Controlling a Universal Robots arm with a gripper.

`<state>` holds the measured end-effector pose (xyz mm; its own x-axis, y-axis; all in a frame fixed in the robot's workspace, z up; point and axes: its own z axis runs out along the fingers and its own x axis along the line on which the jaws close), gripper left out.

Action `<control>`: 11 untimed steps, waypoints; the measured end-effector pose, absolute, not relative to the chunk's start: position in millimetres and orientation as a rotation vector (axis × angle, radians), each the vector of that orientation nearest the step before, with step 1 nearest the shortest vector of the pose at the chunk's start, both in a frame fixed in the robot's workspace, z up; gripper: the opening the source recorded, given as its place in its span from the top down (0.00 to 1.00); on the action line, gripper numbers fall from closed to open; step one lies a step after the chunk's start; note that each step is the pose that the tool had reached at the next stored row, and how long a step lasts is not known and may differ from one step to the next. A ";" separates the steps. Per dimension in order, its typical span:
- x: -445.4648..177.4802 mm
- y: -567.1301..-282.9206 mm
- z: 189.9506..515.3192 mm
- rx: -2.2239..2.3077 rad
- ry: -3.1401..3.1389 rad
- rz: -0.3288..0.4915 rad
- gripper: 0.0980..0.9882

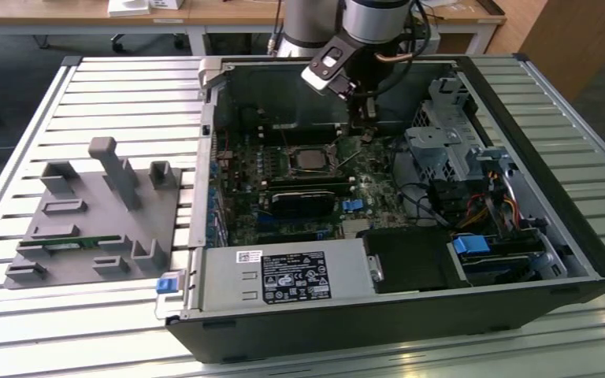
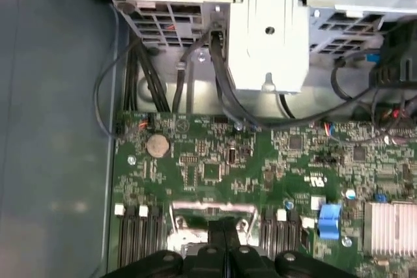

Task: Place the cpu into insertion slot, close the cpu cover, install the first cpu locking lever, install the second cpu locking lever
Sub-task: 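Close the cpu cover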

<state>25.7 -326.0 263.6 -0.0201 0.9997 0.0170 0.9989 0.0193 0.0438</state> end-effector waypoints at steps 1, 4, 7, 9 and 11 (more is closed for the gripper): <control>27.3 -325.3 263.1 2.186 2.230 0.067 0.99; 31.9 -323.1 261.4 2.187 2.231 0.065 0.99; 36.2 -320.4 259.6 2.189 2.232 0.062 0.99; 37.9 -318.2 258.6 2.189 2.233 0.061 0.99; 40.2 -316.6 257.7 2.191 2.232 0.060 0.99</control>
<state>40.2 -316.6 257.7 -0.0191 0.9997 0.0171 0.9992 0.0185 0.0368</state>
